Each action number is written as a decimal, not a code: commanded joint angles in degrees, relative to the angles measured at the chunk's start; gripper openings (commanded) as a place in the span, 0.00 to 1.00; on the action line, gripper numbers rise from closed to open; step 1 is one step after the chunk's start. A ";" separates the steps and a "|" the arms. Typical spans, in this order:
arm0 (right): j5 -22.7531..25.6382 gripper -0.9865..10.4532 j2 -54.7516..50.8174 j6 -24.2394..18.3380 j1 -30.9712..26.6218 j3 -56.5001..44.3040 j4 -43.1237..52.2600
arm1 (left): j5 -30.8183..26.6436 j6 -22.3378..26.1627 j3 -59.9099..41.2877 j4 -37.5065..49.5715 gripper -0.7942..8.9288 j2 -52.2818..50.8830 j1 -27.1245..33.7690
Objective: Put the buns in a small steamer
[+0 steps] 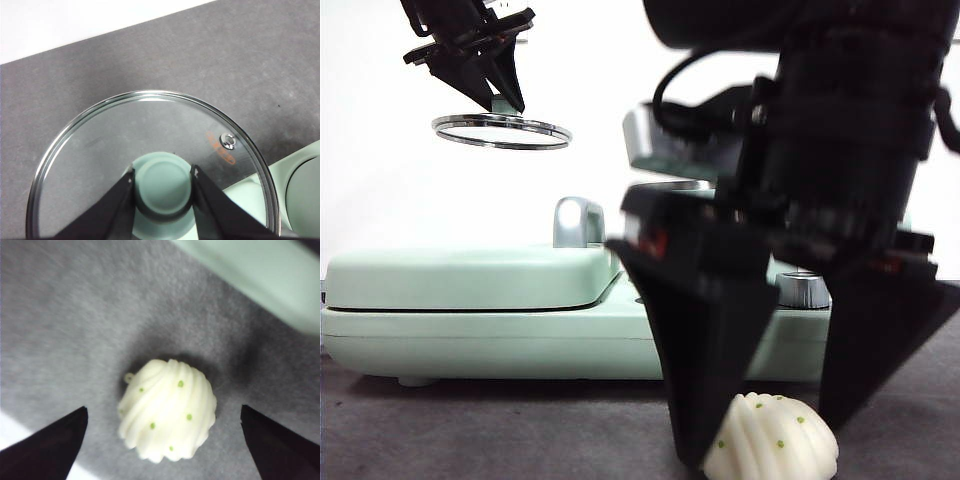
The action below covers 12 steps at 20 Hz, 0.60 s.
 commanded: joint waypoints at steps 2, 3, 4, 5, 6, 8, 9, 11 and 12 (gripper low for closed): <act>0.11 0.34 2.47 0.31 0.59 0.42 0.48 | 0.28 0.15 2.43 1.29 0.10 -0.04 -0.15; 0.26 0.28 2.47 0.31 0.59 0.42 0.70 | 0.28 0.15 2.43 1.29 0.10 -0.04 -0.15; 0.22 0.24 2.47 0.42 0.59 0.42 1.09 | 0.28 0.13 2.43 1.29 0.10 -0.04 -0.15; 0.22 0.23 2.36 0.44 0.59 0.42 1.22 | 0.28 0.13 2.43 1.29 0.10 -0.04 -0.15; 0.20 0.23 2.36 0.44 0.57 0.50 1.27 | 0.28 0.13 2.43 1.29 0.10 -0.04 -0.15; -0.50 0.23 2.32 0.46 0.57 1.40 0.46 | 0.28 0.13 2.43 1.29 0.10 -0.04 -0.15; -1.42 0.23 2.21 0.44 0.52 2.62 -1.16 | 0.28 0.13 2.43 1.29 0.10 -0.04 -0.15; -2.19 0.23 1.92 0.35 0.52 6.34 -5.66 | 0.28 0.13 2.43 1.29 0.10 -0.04 -0.15; -2.51 0.23 1.92 0.02 0.50 8.90 -9.09 | 0.28 0.13 2.43 1.29 0.10 -0.04 -0.15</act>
